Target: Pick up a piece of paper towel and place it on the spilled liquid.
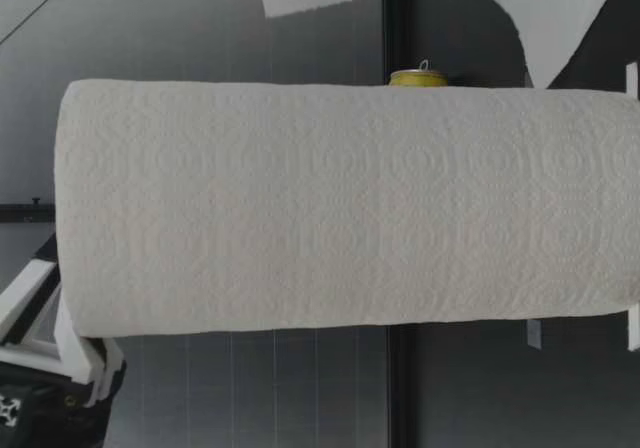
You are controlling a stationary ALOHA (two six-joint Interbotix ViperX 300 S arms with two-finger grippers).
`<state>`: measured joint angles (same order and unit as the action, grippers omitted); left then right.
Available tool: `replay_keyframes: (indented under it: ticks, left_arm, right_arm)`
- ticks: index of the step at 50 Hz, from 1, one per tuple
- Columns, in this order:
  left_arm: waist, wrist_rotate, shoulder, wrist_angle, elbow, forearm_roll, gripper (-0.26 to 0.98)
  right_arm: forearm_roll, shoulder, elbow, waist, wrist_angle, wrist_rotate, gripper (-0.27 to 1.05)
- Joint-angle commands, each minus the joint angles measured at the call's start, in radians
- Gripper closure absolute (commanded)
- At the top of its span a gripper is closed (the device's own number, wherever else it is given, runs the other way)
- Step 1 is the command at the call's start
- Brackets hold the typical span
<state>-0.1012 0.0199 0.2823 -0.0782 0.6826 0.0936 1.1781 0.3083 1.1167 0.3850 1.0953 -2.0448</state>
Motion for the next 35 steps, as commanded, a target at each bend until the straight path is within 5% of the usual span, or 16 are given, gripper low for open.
replay_keyframes:
  ticks: [1, 21, 35]
  left_arm:
    - [0.000, 0.003, -0.029, -0.012, 0.029, -0.003, 0.60]
    - [0.012, -0.017, -0.017, -0.166, 0.009, -0.028, 0.60]
    - [0.017, -0.017, 0.006, -0.287, 0.009, -0.048, 0.60]
  right_arm:
    - [0.023, 0.075, 0.018, -0.089, -0.077, 0.038, 0.91]
    - [0.058, 0.195, 0.057, -0.742, -0.643, 0.488, 0.91]
    - [0.061, 0.038, 0.008, -0.946, -0.788, 0.638, 0.91]
